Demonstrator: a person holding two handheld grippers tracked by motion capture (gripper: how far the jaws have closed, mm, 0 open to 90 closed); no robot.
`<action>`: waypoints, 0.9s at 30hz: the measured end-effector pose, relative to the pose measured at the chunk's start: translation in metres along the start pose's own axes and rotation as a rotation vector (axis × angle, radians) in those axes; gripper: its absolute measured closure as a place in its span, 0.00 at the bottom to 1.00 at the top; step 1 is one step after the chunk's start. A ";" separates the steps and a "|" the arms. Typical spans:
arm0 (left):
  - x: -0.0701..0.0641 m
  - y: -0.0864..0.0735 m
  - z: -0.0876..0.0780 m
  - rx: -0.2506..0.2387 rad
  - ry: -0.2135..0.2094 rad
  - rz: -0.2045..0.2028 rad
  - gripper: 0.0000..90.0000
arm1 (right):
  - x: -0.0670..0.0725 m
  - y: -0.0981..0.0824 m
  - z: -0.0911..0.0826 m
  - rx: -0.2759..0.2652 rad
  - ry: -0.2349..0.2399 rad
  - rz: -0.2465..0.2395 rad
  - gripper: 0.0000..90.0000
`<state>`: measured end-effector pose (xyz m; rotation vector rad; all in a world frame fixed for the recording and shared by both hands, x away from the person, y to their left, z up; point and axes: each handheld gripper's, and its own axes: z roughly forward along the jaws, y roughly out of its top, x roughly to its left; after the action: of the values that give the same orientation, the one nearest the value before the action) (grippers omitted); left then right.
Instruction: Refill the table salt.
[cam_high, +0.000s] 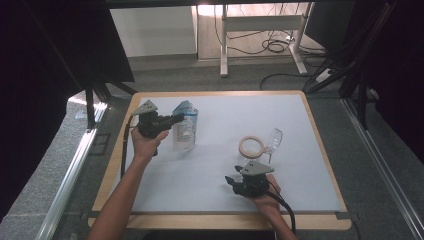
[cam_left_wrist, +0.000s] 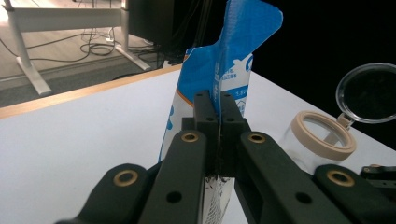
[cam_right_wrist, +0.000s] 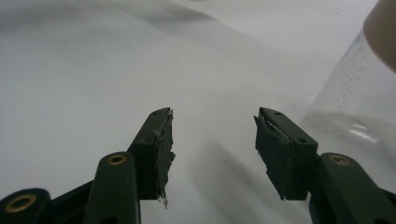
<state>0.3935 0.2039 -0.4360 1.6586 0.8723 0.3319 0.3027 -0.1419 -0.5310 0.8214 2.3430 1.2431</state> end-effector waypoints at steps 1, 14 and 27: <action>-0.001 0.000 0.000 0.001 -0.004 0.002 1.00 | 0.000 0.001 0.001 0.000 -0.002 0.002 0.52; -0.012 -0.002 0.004 0.023 -0.024 0.007 1.00 | 0.007 0.012 0.012 -0.016 0.005 -0.016 0.50; -0.036 0.003 0.003 0.013 -0.070 0.037 1.00 | 0.014 0.022 0.030 -0.023 -0.016 -0.032 0.47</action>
<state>0.3716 0.1764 -0.4254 1.6898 0.7936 0.2925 0.3153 -0.1045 -0.5296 0.7812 2.3154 1.2437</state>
